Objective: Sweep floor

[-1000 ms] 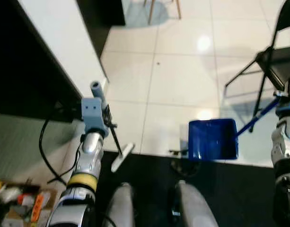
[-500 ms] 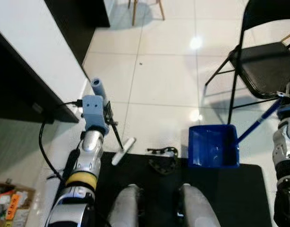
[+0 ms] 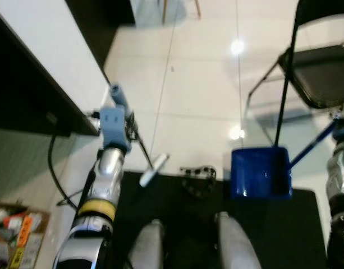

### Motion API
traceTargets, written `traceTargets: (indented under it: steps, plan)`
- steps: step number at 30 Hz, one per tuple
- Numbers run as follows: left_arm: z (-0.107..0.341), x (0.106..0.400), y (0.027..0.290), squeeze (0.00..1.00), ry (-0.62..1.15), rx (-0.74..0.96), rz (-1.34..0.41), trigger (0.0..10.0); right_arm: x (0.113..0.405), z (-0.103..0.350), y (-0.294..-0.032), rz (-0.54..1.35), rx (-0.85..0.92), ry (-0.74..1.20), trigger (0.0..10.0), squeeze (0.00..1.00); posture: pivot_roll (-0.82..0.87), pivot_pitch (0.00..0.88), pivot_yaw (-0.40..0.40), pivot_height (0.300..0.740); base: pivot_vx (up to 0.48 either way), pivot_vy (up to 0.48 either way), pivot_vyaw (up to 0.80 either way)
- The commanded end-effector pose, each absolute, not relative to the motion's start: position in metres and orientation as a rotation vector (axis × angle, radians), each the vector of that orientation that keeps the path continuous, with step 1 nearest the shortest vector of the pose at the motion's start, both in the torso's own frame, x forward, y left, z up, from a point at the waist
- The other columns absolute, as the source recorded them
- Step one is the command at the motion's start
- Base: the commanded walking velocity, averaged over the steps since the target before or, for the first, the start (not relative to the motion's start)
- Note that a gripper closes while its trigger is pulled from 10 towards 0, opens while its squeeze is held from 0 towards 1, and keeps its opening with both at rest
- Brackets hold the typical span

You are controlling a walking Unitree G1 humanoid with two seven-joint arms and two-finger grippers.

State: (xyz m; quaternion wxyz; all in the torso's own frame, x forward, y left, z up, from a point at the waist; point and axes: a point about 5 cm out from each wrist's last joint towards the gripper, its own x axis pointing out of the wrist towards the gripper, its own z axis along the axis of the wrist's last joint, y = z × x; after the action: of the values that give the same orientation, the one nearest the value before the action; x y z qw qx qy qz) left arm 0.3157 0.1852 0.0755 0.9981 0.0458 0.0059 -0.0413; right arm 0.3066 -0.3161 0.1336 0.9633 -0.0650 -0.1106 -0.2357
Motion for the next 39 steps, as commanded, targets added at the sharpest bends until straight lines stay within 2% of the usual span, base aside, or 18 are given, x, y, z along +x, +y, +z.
traceTargets:
  steps: [1, 18, 22, 24, 27, 39]
  plan:
    - [0.076, 0.314, 0.191, 0.0, 0.003, 0.112, -0.077, 10.0, 0.306, 0.141, -0.319, -0.485, -0.137, -0.254, 10.0, 0.0, -0.04, 0.114, 0.018, 0.74, 0.0, 0.0, 0.0]
    - [0.081, 0.317, 0.194, 0.0, -0.029, 0.094, -0.043, 10.0, 0.303, 0.126, -0.316, -0.476, -0.128, -0.191, 10.0, 0.0, -0.03, 0.134, 0.018, 0.74, 0.0, 0.0, 0.0]
    - [0.093, 0.326, 0.198, 0.0, -0.067, 0.077, -0.005, 10.0, 0.307, 0.125, -0.316, -0.467, -0.126, -0.168, 10.0, 0.0, 0.0, 0.21, 0.037, 0.74, 0.0, 0.0, 0.0]
    - [0.096, 0.328, 0.199, 0.0, -0.081, 0.073, 0.006, 10.0, 0.308, 0.126, -0.317, -0.469, -0.126, -0.167, 10.0, 0.0, 0.0, 0.21, 0.037, 0.74, 0.0, 0.0, 0.0]
    - [0.104, 0.333, 0.201, 0.0, -0.097, 0.062, 0.015, 10.0, 0.312, 0.131, -0.318, -0.467, -0.138, -0.168, 10.0, 0.0, 0.02, 0.284, 0.053, 0.74, 0.0, 0.0, 0.0]
    - [0.117, 0.341, 0.204, 0.0, -0.139, 0.078, 0.037, 10.0, 0.319, 0.145, -0.329, -0.479, -0.158, -0.169, 10.0, 0.0, 0.04, 0.369, 0.052, 0.74, 0.0, 0.0, 0.0]
